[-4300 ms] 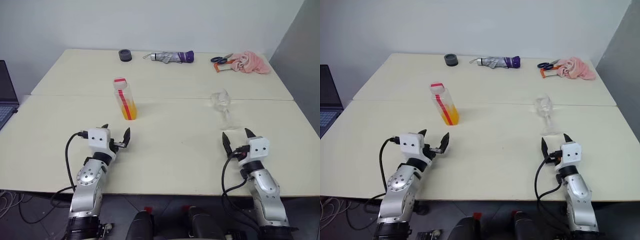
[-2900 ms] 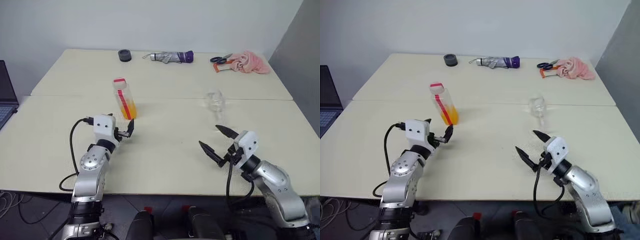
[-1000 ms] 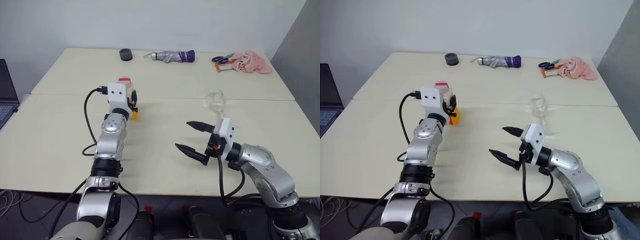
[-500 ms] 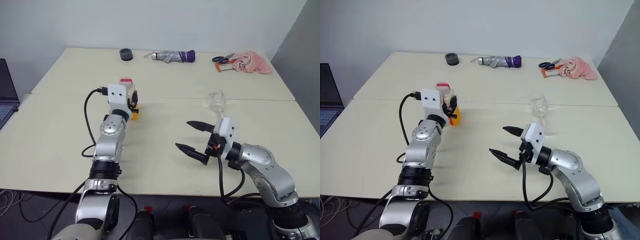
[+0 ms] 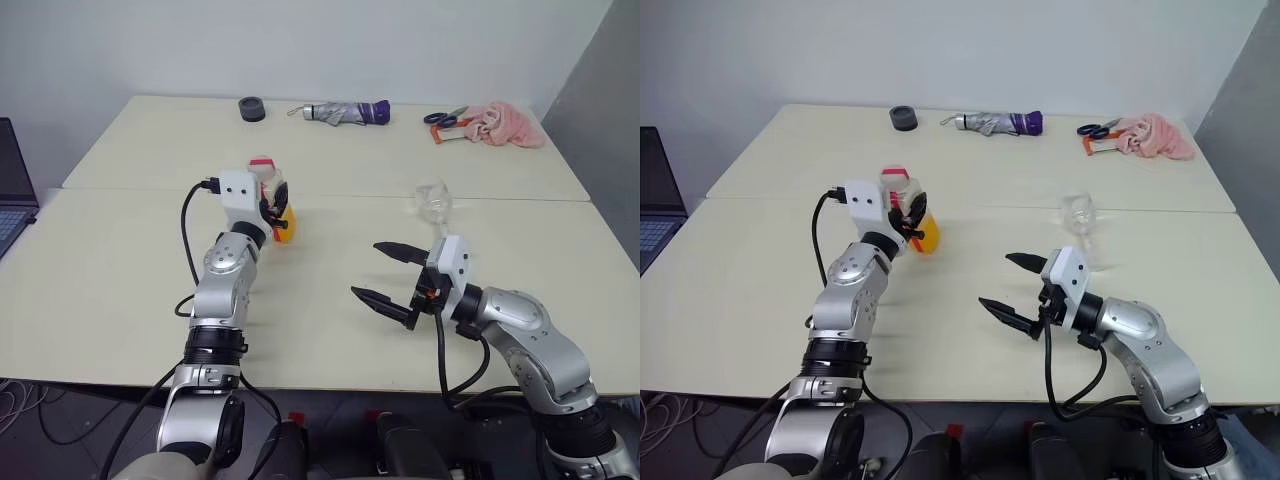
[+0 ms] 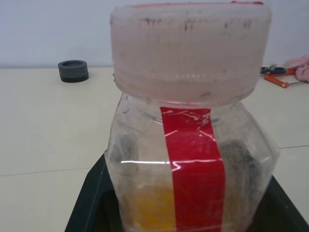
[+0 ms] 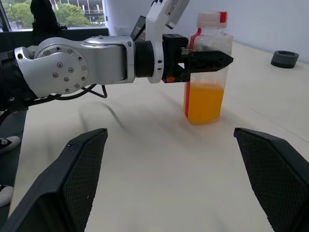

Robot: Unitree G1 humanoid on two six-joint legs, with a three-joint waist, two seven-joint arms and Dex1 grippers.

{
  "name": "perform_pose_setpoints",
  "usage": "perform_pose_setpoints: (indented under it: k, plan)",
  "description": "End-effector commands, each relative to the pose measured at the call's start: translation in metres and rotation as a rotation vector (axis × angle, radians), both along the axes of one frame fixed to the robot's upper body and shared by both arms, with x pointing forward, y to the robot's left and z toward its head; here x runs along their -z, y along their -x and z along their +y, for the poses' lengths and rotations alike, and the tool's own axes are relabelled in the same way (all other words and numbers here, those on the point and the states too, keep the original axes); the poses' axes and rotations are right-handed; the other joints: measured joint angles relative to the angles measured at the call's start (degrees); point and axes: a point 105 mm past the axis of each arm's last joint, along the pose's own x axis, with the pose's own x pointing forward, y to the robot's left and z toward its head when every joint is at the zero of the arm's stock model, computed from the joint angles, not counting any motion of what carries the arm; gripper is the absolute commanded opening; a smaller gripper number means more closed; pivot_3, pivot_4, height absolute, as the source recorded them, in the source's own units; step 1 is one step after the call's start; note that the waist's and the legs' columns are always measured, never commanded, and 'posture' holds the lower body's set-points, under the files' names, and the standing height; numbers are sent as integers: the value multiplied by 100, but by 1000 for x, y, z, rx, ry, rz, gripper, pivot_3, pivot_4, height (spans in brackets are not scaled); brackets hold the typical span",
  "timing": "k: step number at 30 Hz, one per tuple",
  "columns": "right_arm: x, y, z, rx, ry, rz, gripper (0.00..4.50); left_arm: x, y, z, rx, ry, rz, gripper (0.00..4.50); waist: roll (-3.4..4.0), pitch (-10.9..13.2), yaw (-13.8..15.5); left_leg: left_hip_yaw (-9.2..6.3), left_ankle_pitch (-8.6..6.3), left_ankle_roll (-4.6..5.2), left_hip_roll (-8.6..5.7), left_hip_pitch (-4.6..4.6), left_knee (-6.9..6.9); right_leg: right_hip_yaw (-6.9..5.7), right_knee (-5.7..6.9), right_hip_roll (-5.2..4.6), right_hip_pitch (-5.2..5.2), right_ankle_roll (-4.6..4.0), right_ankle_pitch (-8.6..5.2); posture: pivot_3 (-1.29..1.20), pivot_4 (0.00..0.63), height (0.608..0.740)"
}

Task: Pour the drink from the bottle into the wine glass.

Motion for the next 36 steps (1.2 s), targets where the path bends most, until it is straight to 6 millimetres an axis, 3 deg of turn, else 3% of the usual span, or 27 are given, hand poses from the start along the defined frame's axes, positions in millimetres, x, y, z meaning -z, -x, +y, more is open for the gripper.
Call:
perform_pose_setpoints:
  k: [1, 4, 12, 13, 36]
  plan:
    - [-10, 4, 1, -14, -7, -51, 4500, -21, 5, -4, 25, 6, -77, 1820, 0, 0, 0, 0, 0, 0, 0, 0, 0, 0, 0, 0, 0, 0, 0, 0, 150, 740]
    - [-10, 4, 0, -13, -7, -49, 4500, -18, 4, -1, 7, -7, -63, 1820, 0, 0, 0, 0, 0, 0, 0, 0, 0, 0, 0, 0, 0, 0, 0, 0, 150, 740]
    - [-10, 5, 1, -17, -8, -47, 4500, -19, 4, -2, 36, -20, -73, 4358, 0, 0, 1, 0, 0, 0, 0, 1, 0, 0, 0, 0, 0, 0, 0, 0, 150, 740]
    - [-10, 5, 1, -17, -8, -47, 4500, -19, 5, -2, 40, -26, -77, 4468, 0, 0, 1, 0, 0, 0, 0, 1, 0, 0, 0, 0, 0, 0, 0, 0, 150, 740]
    - [-8, 4, 1, -17, -6, -36, 4500, -30, 6, -6, 59, -58, -69, 4468, 0, 0, 1, 0, 0, 0, 1, 1, 0, 1, 1, 0, 0, 0, 0, 0, 150, 740]
